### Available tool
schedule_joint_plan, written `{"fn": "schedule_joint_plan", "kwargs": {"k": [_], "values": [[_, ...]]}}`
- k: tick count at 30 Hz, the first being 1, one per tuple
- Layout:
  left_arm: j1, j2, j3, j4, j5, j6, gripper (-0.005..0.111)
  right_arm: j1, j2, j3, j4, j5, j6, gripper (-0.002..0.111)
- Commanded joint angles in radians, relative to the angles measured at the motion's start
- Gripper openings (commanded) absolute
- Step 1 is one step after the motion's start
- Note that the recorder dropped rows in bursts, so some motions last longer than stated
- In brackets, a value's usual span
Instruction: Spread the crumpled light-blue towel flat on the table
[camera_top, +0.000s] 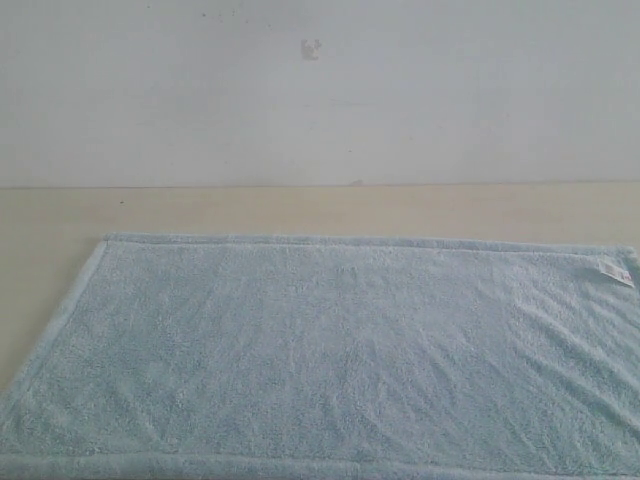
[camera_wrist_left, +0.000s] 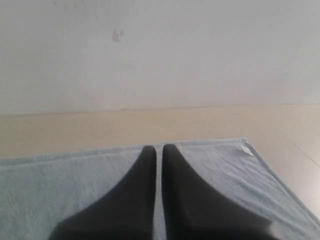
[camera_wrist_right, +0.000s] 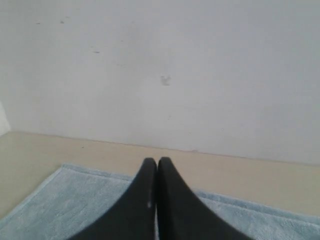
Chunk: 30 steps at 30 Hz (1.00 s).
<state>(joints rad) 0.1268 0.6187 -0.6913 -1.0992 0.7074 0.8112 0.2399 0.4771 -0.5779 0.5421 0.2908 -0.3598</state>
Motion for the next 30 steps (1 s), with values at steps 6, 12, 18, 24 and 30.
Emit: {"fn": "schedule_joint_plan", "kwargs": {"k": [6,12,18,24,30], "values": [[-0.007,-0.36,-0.005,-0.008,-0.059,-0.005,0.004,-0.001,-0.273,0.288,-0.488,-0.151,0.508,0.0],[-0.007,-0.539,-0.005,-0.008,-0.059,-0.005,0.004,-0.001,-0.427,0.452,-0.507,-0.144,0.499,0.0],[-0.007,-0.619,-0.005,-0.008,-0.059,-0.005,0.004,-0.001,-0.477,0.549,-0.507,-0.144,0.438,0.0],[-0.007,-0.619,0.031,0.279,-0.024,-0.005,0.004,-0.001,-0.477,0.578,-0.507,-0.144,0.36,0.0],[-0.007,-0.619,0.21,0.921,-0.057,-0.005,0.004,-0.001,-0.477,0.578,-0.506,-0.106,0.324,0.0]]}}
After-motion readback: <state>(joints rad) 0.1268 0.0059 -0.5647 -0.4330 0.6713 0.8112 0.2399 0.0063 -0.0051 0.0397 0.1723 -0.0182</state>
